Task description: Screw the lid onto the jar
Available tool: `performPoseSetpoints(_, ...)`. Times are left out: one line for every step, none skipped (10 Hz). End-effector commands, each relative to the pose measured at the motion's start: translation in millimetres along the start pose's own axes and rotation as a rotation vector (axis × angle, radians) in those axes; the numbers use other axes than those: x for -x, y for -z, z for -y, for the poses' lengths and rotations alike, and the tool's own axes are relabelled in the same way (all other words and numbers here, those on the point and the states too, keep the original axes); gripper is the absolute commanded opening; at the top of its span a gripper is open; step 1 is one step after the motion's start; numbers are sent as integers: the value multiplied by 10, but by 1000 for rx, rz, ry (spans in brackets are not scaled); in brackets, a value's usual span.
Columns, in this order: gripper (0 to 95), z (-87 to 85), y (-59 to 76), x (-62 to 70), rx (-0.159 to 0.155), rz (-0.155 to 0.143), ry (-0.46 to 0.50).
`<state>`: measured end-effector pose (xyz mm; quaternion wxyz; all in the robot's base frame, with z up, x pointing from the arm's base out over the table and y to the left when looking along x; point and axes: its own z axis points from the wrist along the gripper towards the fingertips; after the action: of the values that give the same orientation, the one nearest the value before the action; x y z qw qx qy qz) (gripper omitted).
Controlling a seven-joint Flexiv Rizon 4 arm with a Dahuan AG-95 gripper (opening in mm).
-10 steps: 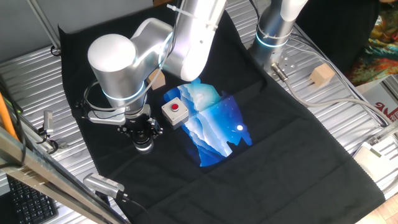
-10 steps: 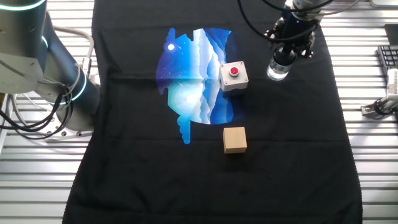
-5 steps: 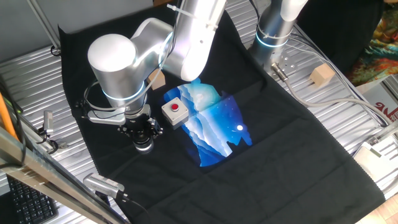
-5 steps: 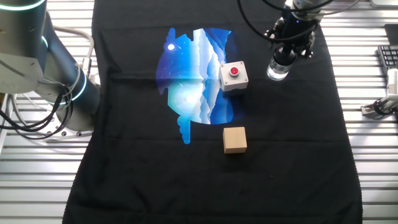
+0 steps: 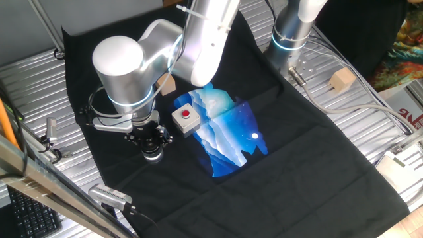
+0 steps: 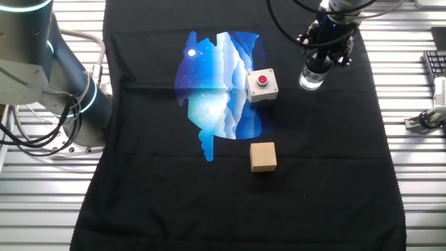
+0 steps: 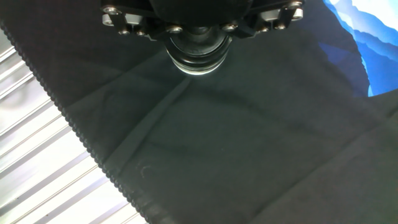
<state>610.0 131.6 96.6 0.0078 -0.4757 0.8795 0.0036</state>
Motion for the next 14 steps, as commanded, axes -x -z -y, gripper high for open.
performPoseSetpoints(760,1,0,-1,-1,0,-1)
performPoseSetpoints(760,1,0,-1,-1,0,-5)
performPoseSetpoints(760,1,0,-1,0,1,-7)
performPoseSetpoints(760,1,0,-1,0,1,-8)
performPoseSetpoints(760,1,0,-1,0,1,-10)
performPoseSetpoints(570,1,0,-1,0,1,-11)
performPoseSetpoints(570,1,0,-1,0,1,-12)
performPoseSetpoints(570,1,0,-1,-2,0,-14)
performPoseSetpoints(570,1,0,-1,-6,-2,-14)
performPoseSetpoints(570,1,0,-1,-4,-2,-20)
performPoseSetpoints(380,1,0,-1,-4,-2,-22)
performPoseSetpoints(190,1,1,-1,-5,-1,-30)
performPoseSetpoints(190,1,1,-1,-4,0,-36)
performPoseSetpoints(190,1,1,-1,-4,0,-38)
